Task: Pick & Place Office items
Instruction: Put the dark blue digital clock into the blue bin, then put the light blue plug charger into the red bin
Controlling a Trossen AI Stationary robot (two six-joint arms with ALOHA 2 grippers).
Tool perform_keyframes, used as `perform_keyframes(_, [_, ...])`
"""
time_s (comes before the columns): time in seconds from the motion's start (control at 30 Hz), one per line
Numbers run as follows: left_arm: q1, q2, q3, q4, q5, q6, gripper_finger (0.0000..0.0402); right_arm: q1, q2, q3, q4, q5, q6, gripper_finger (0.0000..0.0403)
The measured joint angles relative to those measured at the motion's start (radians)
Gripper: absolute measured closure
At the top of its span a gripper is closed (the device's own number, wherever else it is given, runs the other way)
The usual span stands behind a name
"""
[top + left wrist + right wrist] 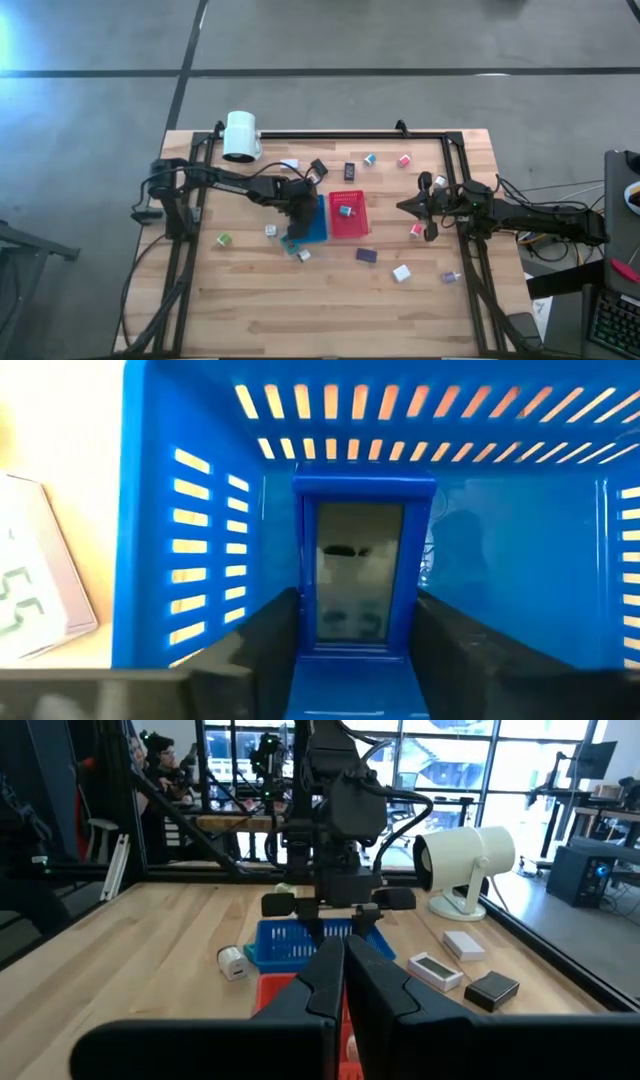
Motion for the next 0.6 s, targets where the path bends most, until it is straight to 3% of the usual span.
perform_keyframes(0.2, [0.000,0.000,0.000,0.003,-0.003,-0.001,0.0156,0.000,0.000,0.000,0.000,0.000,0.000,0.0394])
perform_keyframes(0.6, [-0.012,-0.017,0.171,-0.156,0.000,0.002,0.0155,0.000,0.001,0.000,0.000,0.000,0.000,0.0394])
